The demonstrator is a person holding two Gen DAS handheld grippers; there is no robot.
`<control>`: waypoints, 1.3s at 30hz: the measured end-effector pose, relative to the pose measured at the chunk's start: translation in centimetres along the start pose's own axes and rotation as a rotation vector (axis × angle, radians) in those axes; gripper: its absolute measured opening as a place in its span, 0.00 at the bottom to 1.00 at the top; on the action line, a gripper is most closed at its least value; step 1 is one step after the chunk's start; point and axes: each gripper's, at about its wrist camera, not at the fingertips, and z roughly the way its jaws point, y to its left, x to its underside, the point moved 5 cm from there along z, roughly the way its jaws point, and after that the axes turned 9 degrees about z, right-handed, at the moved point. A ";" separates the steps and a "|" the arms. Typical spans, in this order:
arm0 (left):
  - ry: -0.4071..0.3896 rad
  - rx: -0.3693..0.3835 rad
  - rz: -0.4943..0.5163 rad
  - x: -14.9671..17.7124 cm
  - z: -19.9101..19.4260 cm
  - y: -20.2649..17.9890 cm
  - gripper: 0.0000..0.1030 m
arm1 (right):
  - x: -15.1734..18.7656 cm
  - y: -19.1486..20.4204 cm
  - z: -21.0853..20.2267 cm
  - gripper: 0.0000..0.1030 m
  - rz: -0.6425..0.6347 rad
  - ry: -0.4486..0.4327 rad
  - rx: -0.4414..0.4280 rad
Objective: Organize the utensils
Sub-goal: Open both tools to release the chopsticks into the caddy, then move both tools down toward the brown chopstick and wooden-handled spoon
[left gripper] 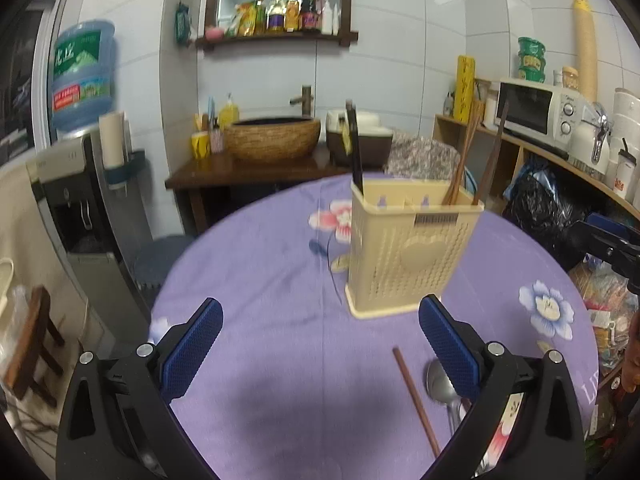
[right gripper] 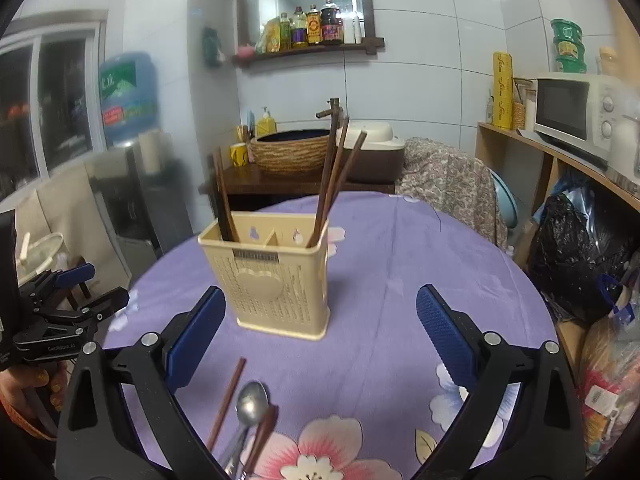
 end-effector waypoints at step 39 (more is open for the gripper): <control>0.226 0.019 -0.037 11.4 0.7 -1.9 0.74 | 16.8 1.3 5.0 0.69 0.013 0.376 0.079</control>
